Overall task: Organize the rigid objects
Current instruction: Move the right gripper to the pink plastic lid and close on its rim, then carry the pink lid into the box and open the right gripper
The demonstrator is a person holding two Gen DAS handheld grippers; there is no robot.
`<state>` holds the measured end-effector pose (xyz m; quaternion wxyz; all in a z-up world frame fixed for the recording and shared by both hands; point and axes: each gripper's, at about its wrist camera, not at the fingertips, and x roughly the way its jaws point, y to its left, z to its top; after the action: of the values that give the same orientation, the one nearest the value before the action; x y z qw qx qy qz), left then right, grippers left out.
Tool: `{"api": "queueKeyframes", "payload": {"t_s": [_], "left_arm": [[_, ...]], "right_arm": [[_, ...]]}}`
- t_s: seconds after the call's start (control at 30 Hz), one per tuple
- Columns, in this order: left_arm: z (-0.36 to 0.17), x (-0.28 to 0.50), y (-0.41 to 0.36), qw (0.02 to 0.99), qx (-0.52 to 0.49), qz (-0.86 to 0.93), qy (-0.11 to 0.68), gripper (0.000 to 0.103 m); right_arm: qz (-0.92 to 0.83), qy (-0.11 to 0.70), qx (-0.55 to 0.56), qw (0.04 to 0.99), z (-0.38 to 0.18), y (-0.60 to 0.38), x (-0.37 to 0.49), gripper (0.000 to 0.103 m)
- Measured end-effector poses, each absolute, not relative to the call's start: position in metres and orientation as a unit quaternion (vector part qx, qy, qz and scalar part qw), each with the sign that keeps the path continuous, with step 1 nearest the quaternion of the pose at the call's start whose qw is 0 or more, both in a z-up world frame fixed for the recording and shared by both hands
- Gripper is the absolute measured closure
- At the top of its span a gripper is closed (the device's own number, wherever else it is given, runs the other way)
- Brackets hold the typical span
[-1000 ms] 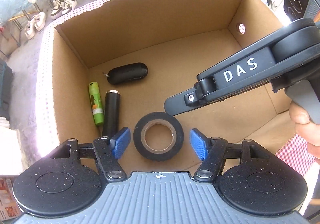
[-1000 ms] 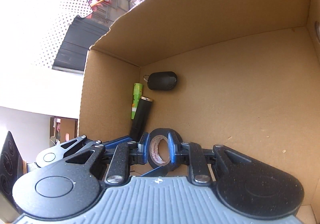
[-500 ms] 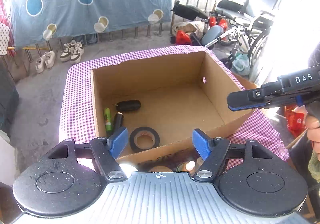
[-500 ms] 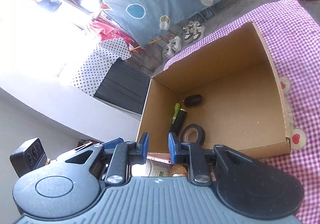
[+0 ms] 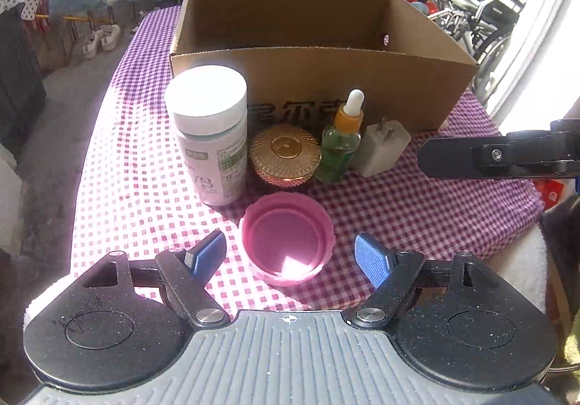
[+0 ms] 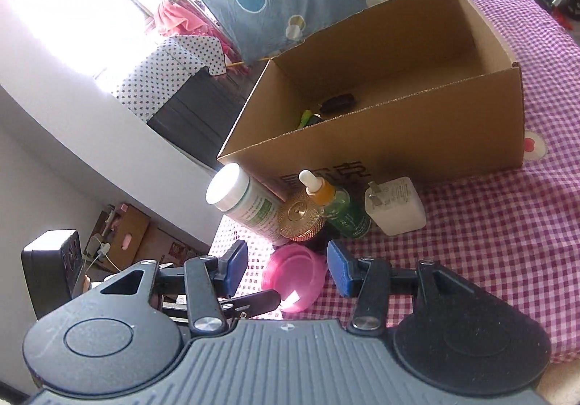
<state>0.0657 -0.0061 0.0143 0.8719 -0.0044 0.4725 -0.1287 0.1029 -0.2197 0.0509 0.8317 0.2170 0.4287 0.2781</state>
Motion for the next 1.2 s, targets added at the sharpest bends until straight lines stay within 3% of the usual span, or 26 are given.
{"api": "queueKeyframes", "payload": {"t_s": [0.13,0.4,0.73,1.2], "left_arm": [[0.001,0.064,-0.013,0.868,0.026,-0.132,0.478,0.018],[-0.012,0.075,-0.027,0.87,0.061,-0.116,0.475,0.019],[-0.023,0.084,-0.038,0.87,0.06,-0.117,0.475,0.027],[-0.023,0.082,-0.05,0.872,0.05,-0.127,0.471,0.03]], "right_arm": [[0.271,0.445,0.175,0.835,0.034,-0.2,0.105,0.052],[0.264,0.478,0.11,0.831,0.009,-0.165,0.117,0.063],[0.256,0.494,0.078,0.827,-0.005,-0.155,0.124,0.084],[0.243,0.488,0.081,0.835,0.003,-0.17,0.115,0.085]]}}
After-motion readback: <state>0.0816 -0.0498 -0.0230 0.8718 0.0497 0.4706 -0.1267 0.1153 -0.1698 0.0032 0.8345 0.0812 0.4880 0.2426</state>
